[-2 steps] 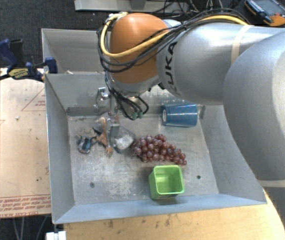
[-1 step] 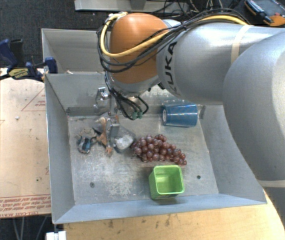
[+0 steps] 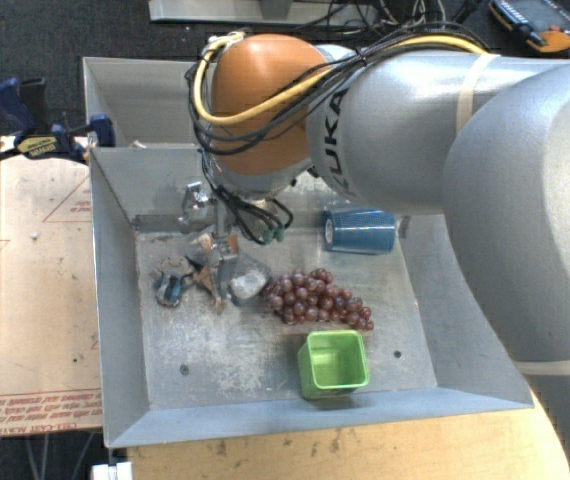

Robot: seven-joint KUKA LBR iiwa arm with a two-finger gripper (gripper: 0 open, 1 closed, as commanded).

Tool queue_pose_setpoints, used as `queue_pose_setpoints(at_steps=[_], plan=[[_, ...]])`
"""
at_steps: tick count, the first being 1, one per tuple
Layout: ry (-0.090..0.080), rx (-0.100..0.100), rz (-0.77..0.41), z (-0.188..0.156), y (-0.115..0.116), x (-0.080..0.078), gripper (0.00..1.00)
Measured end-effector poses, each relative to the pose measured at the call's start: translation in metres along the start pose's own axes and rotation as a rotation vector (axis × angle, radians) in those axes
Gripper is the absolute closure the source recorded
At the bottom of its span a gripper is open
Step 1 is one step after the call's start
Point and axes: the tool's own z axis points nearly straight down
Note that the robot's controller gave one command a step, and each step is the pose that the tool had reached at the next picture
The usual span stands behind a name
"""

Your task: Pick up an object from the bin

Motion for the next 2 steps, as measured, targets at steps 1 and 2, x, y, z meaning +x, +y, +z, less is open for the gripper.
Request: queue_pose_setpoints(at_steps=[1, 2], plan=[[-0.013, -0.005, -0.126, 0.0919, -0.0612, 0.0337, 1.00], [-0.013, -0.005, -0.125, 0.0919, -0.0613, 0.0337, 1.00]])
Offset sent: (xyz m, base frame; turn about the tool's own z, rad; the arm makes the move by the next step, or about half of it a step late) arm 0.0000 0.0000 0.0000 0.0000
